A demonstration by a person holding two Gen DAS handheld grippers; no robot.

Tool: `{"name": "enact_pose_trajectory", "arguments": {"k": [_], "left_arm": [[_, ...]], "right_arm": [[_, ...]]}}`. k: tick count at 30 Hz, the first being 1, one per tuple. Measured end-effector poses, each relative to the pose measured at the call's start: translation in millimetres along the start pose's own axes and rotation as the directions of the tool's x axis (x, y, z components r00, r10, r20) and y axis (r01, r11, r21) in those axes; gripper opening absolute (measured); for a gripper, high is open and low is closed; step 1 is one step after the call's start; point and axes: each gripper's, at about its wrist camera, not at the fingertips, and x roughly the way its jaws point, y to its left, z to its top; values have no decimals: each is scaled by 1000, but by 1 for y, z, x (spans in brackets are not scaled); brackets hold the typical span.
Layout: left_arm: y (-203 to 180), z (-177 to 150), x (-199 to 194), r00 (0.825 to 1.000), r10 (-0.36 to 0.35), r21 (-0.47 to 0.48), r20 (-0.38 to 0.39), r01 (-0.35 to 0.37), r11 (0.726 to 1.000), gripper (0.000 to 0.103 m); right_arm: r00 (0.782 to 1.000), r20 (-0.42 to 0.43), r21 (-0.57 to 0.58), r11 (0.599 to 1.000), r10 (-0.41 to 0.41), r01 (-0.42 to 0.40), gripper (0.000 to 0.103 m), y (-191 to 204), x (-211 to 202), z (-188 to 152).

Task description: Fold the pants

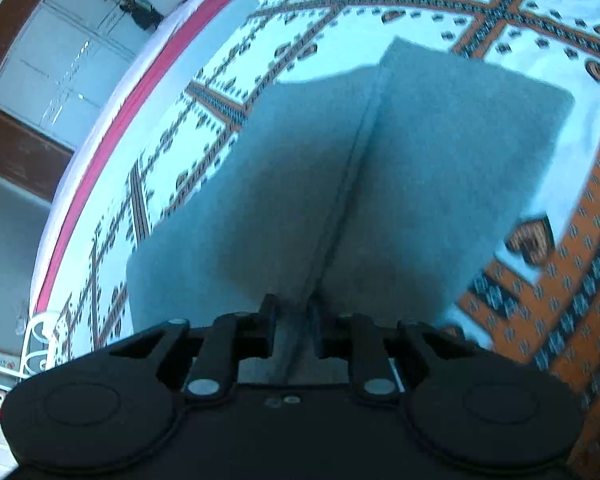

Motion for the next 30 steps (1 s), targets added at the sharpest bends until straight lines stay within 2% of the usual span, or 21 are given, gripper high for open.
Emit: {"name": "enact_pose_trajectory", "arguments": {"k": [4,6,9,11,13,14,16,18,20,22,24,30], "left_arm": [[-1,1,1,1000,3,2,-2,-3,1000,89],[-1,1,1,1000,1,3,-2,-1,1000,89],[-1,0,1,1000,-1,3,-2,1,1000,89],[-1,0,1,1000,0,1,0,0,1000,90],[-2,-1,1,1000,-2,3,2,2,1000,92],[-2,-1,2,1000,-3,5,3,2,1000,93],[-3,-1,2,1000,-2,9,4,2,1000,93],[-3,-1,2,1000,-4,10,4,4,1000,93],[-3,-1,1,1000,-4,10,4,4,1000,94],[-3,-1,1,1000,-3,10,4,3,1000,94],[-3,-1,1,1000,-2,10,6,2,1000,94],[-3,-1,1,1000,-1,10,6,1,1000,94]], "right_arm": [[998,60,38,999,-6,4,0,-1,4,13],[995,100,17,1000,21,-23,0,2,-7,18],[976,201,-173,984,79,-44,0,33,-42,15],[963,245,-241,969,114,-53,0,41,-67,7],[968,245,-269,963,47,22,0,29,-72,-6],[975,221,-278,958,-16,78,0,19,-65,-11],[985,143,-226,965,-100,131,0,-5,-45,-14],[991,90,-154,982,-97,111,0,-24,-36,-15],[993,95,-120,990,-63,75,12,-30,-36,-14],[996,88,-54,998,-8,13,21,-37,-36,-7],[994,109,24,1000,15,-18,22,-47,-43,1],[987,156,86,996,-40,27,27,-61,-36,30]]}}
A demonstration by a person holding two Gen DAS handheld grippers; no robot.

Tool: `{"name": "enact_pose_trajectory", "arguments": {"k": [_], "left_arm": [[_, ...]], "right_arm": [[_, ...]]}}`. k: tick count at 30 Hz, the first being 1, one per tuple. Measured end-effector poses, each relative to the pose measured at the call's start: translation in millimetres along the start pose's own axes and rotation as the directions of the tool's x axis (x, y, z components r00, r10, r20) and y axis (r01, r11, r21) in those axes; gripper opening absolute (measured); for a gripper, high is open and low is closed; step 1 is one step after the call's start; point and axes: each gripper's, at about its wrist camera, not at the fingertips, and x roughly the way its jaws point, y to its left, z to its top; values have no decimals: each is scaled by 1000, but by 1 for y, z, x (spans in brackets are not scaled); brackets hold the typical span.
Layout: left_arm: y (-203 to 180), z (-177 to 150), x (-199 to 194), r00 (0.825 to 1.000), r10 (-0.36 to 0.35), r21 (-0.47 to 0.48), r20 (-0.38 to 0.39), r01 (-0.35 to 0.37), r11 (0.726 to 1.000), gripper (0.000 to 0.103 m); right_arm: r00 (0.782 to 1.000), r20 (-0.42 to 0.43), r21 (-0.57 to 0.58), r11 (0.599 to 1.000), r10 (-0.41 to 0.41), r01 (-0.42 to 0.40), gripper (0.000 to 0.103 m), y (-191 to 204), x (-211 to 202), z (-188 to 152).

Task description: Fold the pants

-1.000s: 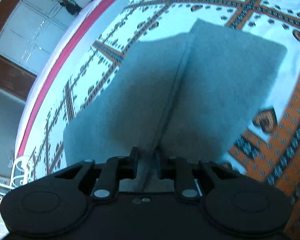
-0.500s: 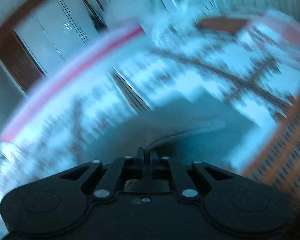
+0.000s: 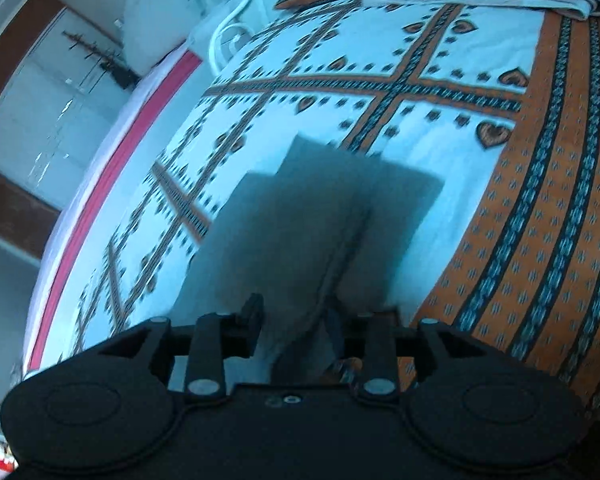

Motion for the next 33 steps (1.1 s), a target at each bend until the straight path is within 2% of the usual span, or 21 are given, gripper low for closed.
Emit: {"name": "enact_pose_trajectory", "arguments": {"k": [4,6,7,11,13,15,18,20,22,24,26,27,28,30,33], "left_arm": [[-1,0,1,1000,4,-2,1,-4,1000,95],[-1,0,1,1000,5,-1,0,-5,1000,95],[-1,0,1,1000,5,-1,1,-5,1000,96],[-2,0,2,1000,8,0,3,-8,1000,97],[-1,1,2,1000,9,0,2,-9,1000,97],[-1,1,2,1000,9,0,1,-9,1000,97],[-1,1,2,1000,11,1,2,-11,1000,97],[-1,1,1,1000,11,0,2,-11,1000,97],[-2,-1,2,1000,9,0,5,-9,1000,98],[-2,-1,2,1000,9,0,9,-9,1000,99],[-2,-2,2,1000,10,1,10,-10,1000,99],[-2,-2,2,1000,8,1,11,-8,1000,99],[-2,-2,2,1000,6,2,11,-6,1000,99],[-2,-2,1,1000,4,2,11,-4,1000,99],[-2,-2,1,1000,7,3,13,-7,1000,99]], "right_arm": [[1000,-3,81,997,-15,15,24,-14,12,10],[999,31,103,994,-35,31,25,-14,10,14],[998,49,101,994,-48,43,25,-14,8,16],[998,1,20,998,-59,59,22,-4,28,26],[998,-5,6,998,-57,57,9,0,29,30],[1000,-2,-9,1000,-17,17,7,4,23,34],[995,95,-83,996,19,-11,5,20,-2,39],[985,160,-139,989,72,-49,5,32,-26,44],[972,220,-193,980,83,-40,5,34,-47,44],[978,209,-196,980,10,32,5,20,-45,41],[986,123,-137,983,-109,126,5,-5,-25,39],[987,73,-82,985,-144,150,5,-17,-16,38],[987,48,-37,987,-156,158,6,-25,-11,38],[980,33,-47,979,-195,196,8,-27,-3,38],[984,23,-71,981,-179,180,17,-22,2,38]]}}
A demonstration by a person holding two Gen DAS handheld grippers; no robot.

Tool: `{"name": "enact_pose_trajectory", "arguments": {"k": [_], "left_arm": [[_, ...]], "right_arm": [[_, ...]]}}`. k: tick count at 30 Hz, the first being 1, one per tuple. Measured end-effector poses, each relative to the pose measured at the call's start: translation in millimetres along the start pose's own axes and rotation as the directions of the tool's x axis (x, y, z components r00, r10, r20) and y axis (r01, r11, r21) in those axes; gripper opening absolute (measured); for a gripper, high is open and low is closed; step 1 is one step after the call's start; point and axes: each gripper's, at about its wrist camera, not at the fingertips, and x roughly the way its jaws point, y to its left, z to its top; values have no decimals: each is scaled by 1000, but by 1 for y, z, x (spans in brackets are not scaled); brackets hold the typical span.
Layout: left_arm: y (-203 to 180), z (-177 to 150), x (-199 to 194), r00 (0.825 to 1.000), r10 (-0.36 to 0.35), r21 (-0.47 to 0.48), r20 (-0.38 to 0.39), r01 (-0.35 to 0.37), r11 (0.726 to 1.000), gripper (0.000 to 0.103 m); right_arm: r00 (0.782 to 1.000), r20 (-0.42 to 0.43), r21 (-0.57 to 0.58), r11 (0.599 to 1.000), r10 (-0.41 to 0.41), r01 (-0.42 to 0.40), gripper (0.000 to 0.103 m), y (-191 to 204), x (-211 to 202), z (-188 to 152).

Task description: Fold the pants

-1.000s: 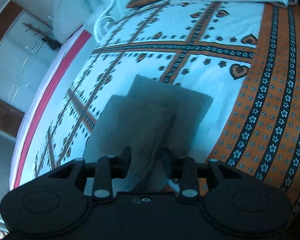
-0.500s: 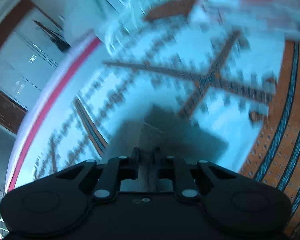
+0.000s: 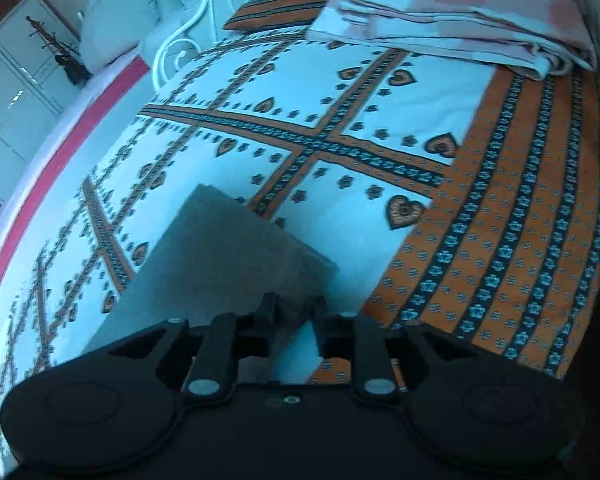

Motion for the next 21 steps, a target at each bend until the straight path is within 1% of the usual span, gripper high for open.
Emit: {"name": "enact_pose_trajectory", "arguments": {"k": [1,2,3,4,6,9,10,11,12,13,14,15,17,21], "left_arm": [[0,0,0,1000,1,0,0,-1,1000,99],[0,0,0,1000,1,0,0,-1,1000,99],[0,0,0,1000,1,-1,0,-1,1000,99],[0,0,0,1000,1,0,0,-1,1000,99],[0,0,0,1000,2,0,1,-2,1000,100],[-1,0,0,1000,5,0,2,-5,1000,100],[-1,0,0,1000,4,-2,3,-4,1000,100],[-1,-1,0,1000,3,-2,4,-3,1000,100],[-1,-1,0,1000,2,-3,6,-2,1000,101],[-1,0,0,1000,2,-3,7,-2,1000,101],[-1,0,0,1000,2,-2,8,-2,1000,101],[-1,0,0,1000,3,-1,11,-3,1000,101],[-2,0,-1,1000,4,-2,20,-4,1000,103],[-3,0,-1,1000,7,0,28,-7,1000,103]], "right_arm": [[1000,-3,11,1000,12,-12,23,0,0,2],[1000,-4,30,999,26,-26,22,-2,2,4],[1000,3,36,999,19,-19,17,-4,2,5],[1000,21,20,1000,2,-3,14,-4,0,4],[999,45,-37,999,-24,25,13,3,2,6],[996,77,-108,993,-33,41,13,13,-2,7],[996,70,-113,992,-48,55,22,12,0,7],[997,45,-96,993,-67,71,26,8,3,7],[998,23,-49,997,-57,59,26,1,4,7],[999,29,3,1000,-30,30,28,-4,0,7],[999,32,27,1000,-10,9,30,-7,-5,6],[1000,25,23,1000,0,0,31,-7,-7,4],[999,-10,23,999,33,-32,38,-6,-9,-2],[998,-25,-1,998,56,-56,41,0,-10,-13]]}}
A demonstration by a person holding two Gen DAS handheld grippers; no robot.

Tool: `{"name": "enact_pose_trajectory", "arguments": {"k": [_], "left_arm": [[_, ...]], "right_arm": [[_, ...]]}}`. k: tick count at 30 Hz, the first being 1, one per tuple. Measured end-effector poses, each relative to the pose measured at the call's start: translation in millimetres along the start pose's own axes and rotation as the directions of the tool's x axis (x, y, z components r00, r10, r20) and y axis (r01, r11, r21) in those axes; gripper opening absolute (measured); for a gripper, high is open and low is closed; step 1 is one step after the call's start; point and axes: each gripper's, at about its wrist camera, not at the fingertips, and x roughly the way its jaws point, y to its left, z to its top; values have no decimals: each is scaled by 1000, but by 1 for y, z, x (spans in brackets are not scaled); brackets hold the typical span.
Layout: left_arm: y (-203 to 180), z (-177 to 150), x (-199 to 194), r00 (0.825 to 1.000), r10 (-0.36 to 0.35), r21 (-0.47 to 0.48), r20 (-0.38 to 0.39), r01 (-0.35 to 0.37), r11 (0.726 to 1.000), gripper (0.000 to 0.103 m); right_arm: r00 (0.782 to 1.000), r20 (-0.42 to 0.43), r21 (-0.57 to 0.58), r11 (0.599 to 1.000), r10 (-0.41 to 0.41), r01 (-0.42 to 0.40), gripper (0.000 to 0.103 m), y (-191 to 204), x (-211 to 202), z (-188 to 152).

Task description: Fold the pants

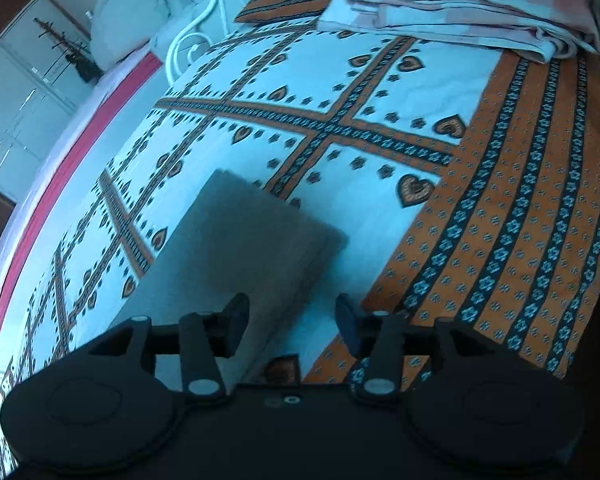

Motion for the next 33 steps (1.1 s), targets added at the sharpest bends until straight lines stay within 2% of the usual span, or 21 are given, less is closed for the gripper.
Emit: {"name": "enact_pose_trajectory", "arguments": {"k": [3,5,7,10,13,15,19,20,22,28,31,33], "left_arm": [[-1,3,-1,1000,2,-5,-16,-2,1000,103],[-1,5,0,1000,7,-13,-31,-8,1000,103],[-2,7,-1,999,18,-17,-44,-19,1000,103],[-2,11,-5,998,29,-49,-60,-32,998,103],[0,13,-10,998,35,-112,-54,-41,993,103],[-1,15,-12,997,52,-140,-62,-60,988,103],[-13,20,-16,993,104,-124,-52,-110,986,103],[-18,22,-17,992,114,-107,-48,-118,987,103],[-27,24,-19,991,124,-76,-40,-127,989,103],[-53,31,-22,996,90,-28,-17,-90,996,103],[-68,35,-22,996,89,24,3,-89,996,103],[-75,38,-20,996,84,39,3,-84,996,103]], "right_arm": [[1000,-15,-30,1000,-6,6,45,9,0,-2],[1000,-25,-69,998,-14,12,59,16,0,-5],[999,-24,-102,995,-24,21,64,22,0,-7],[997,5,-105,992,-75,75,66,22,-2,-8],[997,4,-43,996,-73,74,67,11,-2,-5],[997,1,-67,994,-83,83,68,14,-2,-6],[997,-35,-146,987,-69,63,86,23,3,-12],[997,-49,-169,984,-62,53,88,26,5,-13],[998,-50,-192,981,-49,39,88,31,6,-16],[999,-29,-180,984,-26,21,86,31,10,-12],[1000,-19,-182,983,-25,22,78,28,12,-8],[1000,-7,-145,989,-14,12,74,22,13,-3]]}}
